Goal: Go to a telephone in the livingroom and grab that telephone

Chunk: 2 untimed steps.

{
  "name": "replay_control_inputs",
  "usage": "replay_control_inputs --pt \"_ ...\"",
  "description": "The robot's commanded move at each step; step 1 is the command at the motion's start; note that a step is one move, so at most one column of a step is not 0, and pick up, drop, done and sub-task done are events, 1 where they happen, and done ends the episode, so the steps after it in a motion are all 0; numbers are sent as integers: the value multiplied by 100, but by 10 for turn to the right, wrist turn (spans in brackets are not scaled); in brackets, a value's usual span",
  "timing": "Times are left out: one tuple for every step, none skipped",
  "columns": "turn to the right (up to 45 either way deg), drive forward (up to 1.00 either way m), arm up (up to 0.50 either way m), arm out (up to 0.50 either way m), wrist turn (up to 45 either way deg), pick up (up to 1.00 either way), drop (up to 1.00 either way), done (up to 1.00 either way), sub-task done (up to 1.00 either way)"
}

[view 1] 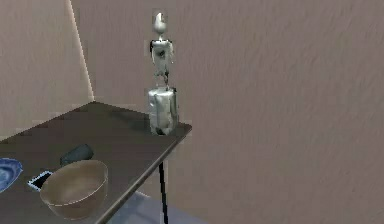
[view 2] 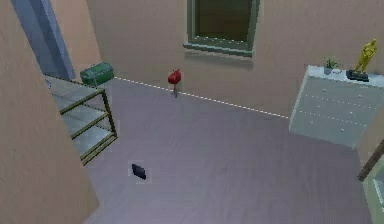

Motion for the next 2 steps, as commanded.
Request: replay_control_inputs --pt "60 0 0 0 0 0 0 0 0" --pt "0 60 0 0 0 0 0 0 0"
